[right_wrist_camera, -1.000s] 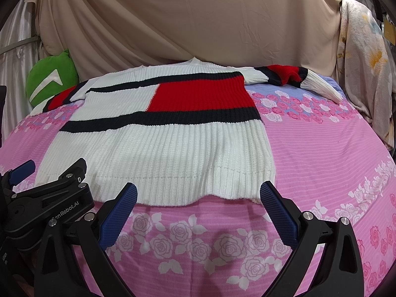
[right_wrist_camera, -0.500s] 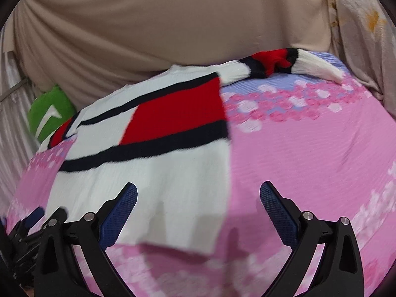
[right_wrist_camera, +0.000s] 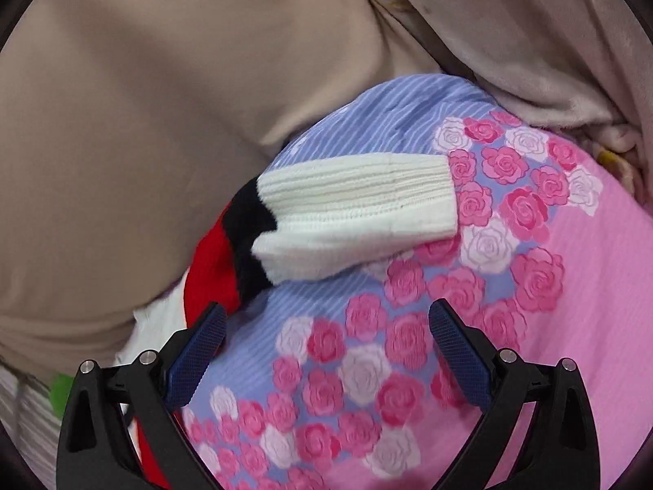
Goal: Fold small clothes
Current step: 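Grasp the white sleeve cuff with the right gripper and lift it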
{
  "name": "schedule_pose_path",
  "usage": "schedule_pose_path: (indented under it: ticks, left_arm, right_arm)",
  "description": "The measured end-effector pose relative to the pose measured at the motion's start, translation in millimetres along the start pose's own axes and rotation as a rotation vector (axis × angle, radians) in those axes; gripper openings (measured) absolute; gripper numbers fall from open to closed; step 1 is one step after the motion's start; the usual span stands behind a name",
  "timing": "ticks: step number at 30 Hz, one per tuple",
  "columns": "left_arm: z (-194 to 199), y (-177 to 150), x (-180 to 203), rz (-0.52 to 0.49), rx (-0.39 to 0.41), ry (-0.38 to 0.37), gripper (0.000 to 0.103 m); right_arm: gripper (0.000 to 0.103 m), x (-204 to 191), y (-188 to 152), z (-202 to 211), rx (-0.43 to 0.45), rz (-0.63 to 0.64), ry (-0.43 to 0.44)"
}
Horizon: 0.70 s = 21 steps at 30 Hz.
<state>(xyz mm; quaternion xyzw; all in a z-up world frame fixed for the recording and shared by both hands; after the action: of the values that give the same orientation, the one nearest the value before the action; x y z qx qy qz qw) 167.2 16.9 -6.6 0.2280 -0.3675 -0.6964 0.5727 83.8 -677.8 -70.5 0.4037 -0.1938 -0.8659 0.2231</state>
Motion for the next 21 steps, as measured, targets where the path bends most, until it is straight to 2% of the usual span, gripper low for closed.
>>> schedule_pose_path:
  ticks: [1,3,5,6,10,13,15,17,19,21]
  left_arm:
    - [-4,4,1,0.000,0.000,0.000,0.098]
    - [-12,10,1,0.002,-0.001,0.002,0.098]
    - [-18,16,3,0.002,-0.004,-0.004,0.098]
    - [-20,19,4,0.002,-0.003,-0.008,0.098]
    - [-22,32,7,-0.023,0.023,0.000,0.098]
    - [-23,44,11,-0.039,0.043,-0.010,0.098]
    - [-24,54,14,-0.036,0.053,-0.034,0.098]
    - [-26,64,18,-0.030,0.063,-0.063,0.098]
    - [-29,75,21,-0.023,0.074,-0.083,0.098]
    - [-32,86,22,-0.015,0.092,-0.108,0.098]
  right_arm:
    - [0.094,5,6,-8,-0.014,-0.048,0.022]
    - [0.068,13,14,-19,-0.041,-0.121,0.038]
    - [0.017,21,21,-24,-0.058,-0.170,0.054]
    - [0.010,24,27,-21,-0.046,-0.183,0.052]
    - [0.009,17,67,31,0.136,-0.147,0.022]
    - [0.009,-31,93,82,0.264,-0.037,0.025]
    - [0.009,-87,101,113,0.334,0.082,0.048]
    - [0.009,-170,91,138,0.378,0.244,0.102]
    - [0.009,-245,63,151,0.378,0.383,0.175]
    - [0.009,-329,11,146,0.325,0.535,0.266]
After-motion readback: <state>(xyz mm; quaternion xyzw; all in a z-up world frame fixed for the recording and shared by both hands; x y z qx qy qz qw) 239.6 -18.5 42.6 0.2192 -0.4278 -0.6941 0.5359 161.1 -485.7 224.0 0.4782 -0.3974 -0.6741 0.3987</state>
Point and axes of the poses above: each gripper's, at about its wrist camera, not at the fingertips, and z roughly against the way its jaws point, x to its right, y to its top, the point moved 9 cm from there along -z, roughly the way its jaws point, and after that the axes turned 7 degrees about -y, right-handed, at the moved point
